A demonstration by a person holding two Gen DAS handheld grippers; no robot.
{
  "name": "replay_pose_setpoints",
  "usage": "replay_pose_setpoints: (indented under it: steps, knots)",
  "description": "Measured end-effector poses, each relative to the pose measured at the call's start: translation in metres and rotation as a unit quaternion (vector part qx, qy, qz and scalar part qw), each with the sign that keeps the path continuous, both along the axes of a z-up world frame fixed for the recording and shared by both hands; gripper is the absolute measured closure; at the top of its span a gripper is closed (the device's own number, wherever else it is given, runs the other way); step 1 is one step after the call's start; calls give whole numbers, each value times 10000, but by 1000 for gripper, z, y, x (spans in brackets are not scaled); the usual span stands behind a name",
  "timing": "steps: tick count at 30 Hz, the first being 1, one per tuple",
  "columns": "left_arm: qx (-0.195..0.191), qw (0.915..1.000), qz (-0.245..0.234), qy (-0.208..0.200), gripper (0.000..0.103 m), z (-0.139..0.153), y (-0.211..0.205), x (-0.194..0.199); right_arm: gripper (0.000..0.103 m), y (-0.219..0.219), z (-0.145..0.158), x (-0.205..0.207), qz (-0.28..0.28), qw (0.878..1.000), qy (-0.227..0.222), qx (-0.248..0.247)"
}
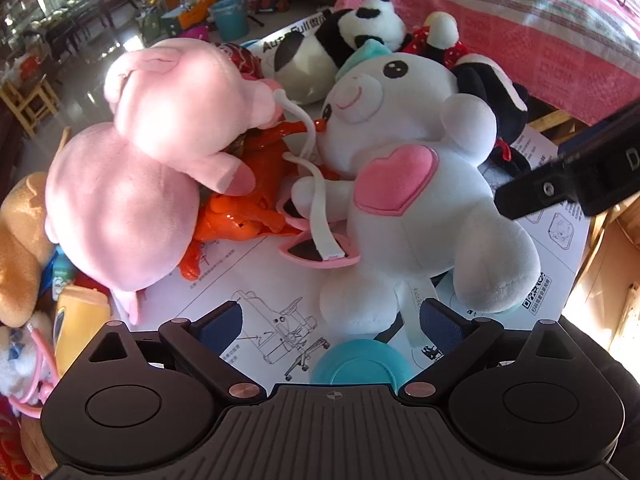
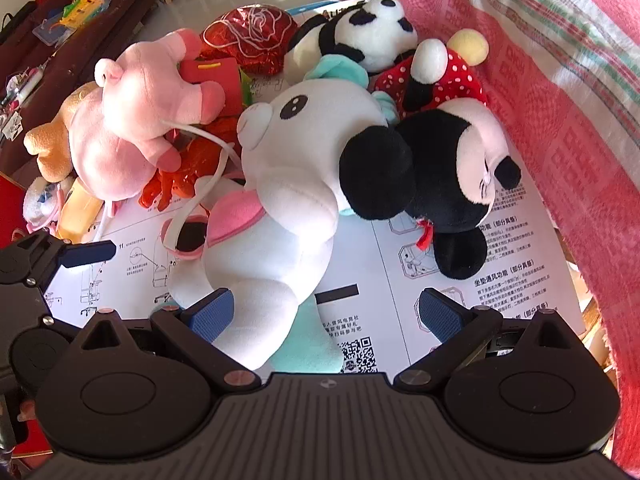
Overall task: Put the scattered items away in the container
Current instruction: 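Close both grippers on the white bear with the pink heart, then lift the white bear off the pile with both grippers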
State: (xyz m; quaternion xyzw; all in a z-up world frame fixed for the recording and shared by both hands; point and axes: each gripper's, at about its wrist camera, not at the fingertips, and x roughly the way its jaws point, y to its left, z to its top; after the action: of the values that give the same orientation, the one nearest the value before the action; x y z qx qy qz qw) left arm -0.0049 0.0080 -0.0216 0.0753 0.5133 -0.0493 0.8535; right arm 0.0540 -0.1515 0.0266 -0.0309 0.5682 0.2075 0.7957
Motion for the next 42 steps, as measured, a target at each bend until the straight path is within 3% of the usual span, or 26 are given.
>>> replay_pose_setpoints:
  steps: [5,12,17,19,20,22,33,39,41,42]
  knots:
    - [136,9998,-139,102,3,-14,-9,12,4,-2,11,18,-81,9992,-302,234]
    - [307,9992,-232,144,7,-26,-18,23,7,6,2,36,-110,9992,-263,276]
    - [74,9989,-311,335,26,-31,-20,26,37,7,-6,40,-231,9982,-302,468]
    - [-17,9987,-264,430,48,-33,-20,27,46,4,-7,38,-214,9965,-365,720]
    - [51,9989,-212,417,52,-34,-19,27,56,3,-8,36,-182,9954,-369,869]
    - [31,9990,-197,397,56,-34,-17,25,59,3,-7,32,-145,9940,-405,1004]
    - [-76,9983,-417,408,57,-31,-5,-5,62,-1,-7,4,162,9946,-273,992]
    - [221,9977,-503,406,37,-34,-16,0,65,-8,-12,-6,171,9944,-140,1031]
    - [286,9970,-619,368,40,-36,-23,1,68,-11,-11,-6,129,9945,-176,1028]
    - [349,9965,-684,333,54,-37,-28,0,68,-14,-11,-6,91,9945,-163,1032]
